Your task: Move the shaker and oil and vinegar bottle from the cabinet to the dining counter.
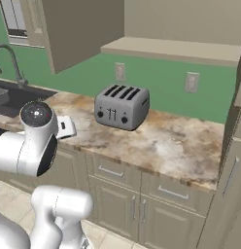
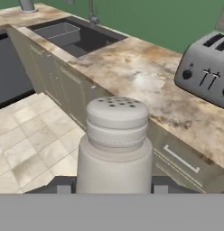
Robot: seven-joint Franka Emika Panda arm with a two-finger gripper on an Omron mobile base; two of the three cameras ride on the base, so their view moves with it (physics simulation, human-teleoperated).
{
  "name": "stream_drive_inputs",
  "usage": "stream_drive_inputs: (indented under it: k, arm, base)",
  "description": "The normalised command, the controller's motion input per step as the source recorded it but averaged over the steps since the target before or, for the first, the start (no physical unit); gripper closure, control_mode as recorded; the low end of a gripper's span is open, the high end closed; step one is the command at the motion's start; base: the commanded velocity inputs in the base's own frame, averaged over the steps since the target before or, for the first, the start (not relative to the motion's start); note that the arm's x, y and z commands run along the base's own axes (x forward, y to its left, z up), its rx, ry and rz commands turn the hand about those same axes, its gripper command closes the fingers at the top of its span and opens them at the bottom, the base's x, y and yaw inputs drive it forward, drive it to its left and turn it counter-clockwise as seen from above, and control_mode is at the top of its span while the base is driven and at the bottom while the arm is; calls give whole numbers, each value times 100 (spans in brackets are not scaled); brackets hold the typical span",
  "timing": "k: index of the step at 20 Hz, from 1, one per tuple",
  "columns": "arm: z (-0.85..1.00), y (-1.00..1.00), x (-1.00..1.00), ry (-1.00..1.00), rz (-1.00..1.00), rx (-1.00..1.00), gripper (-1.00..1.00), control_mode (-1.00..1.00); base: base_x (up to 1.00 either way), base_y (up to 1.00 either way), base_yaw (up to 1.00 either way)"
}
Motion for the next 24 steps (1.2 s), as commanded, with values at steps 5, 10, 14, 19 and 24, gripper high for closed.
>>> stream_drive_inputs:
  k: [5,10,14,19,24]
  arm:
    - [0,0,0,0,0,0,100,100]
    - [0,0,0,0,0,0,100,100]
    - [0,0,0,0,0,0,100,100]
    - [0,0,0,0,0,0,100,100]
    - [0,0,0,0,0,0,100,100]
  base:
    - [-9,68,39]
    - [10,65,35]
    - [29,66,38]
    - [37,78,35]
    - [42,65,39]
